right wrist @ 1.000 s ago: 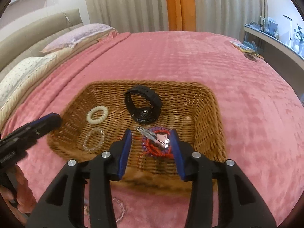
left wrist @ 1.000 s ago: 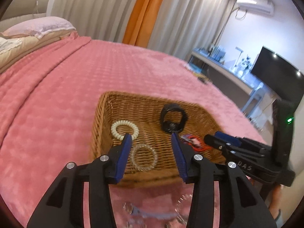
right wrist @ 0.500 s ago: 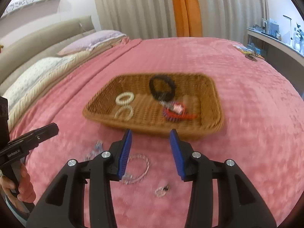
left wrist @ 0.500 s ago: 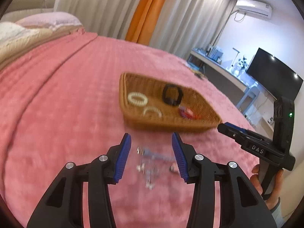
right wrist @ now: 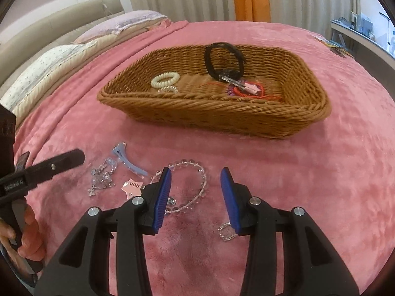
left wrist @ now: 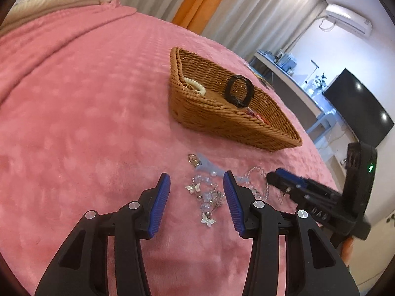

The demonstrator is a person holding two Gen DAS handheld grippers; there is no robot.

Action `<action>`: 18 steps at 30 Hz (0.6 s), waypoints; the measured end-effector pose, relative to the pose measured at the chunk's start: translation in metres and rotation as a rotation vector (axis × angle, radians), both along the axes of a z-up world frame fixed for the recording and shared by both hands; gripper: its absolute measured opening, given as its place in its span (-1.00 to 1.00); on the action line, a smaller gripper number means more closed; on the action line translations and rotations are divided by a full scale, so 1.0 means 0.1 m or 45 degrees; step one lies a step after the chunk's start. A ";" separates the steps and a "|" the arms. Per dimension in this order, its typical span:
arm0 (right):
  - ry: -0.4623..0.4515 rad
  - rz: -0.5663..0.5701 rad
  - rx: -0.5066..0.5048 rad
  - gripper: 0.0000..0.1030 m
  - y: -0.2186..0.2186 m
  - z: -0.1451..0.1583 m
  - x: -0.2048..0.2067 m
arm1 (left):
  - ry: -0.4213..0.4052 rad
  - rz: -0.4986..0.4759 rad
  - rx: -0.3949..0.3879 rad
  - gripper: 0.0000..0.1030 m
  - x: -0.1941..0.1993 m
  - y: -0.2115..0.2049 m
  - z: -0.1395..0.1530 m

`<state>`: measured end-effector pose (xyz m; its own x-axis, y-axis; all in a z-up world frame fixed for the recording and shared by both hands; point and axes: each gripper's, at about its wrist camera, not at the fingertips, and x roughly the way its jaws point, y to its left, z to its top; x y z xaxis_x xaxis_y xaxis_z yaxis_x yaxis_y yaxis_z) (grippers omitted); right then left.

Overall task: Organize jewelry
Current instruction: 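Grasp silver charm chain with left tool while right grasps clear bead bracelet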

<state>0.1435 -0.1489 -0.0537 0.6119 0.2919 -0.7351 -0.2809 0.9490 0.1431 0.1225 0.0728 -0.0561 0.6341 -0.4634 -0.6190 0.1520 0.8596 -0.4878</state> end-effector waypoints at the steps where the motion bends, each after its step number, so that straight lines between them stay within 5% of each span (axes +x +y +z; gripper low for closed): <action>1: 0.006 0.000 -0.010 -0.26 0.01 -0.01 0.01 | 0.003 -0.006 -0.007 -0.16 0.01 -0.01 -0.01; 13: -0.003 -0.056 -0.175 -0.75 0.17 -0.12 0.05 | 0.090 -0.072 0.127 -0.19 0.10 -0.28 -0.13; 18: -0.020 -0.053 -0.193 -0.81 0.19 -0.11 0.03 | 0.067 -0.085 0.169 -0.23 0.06 -0.36 -0.11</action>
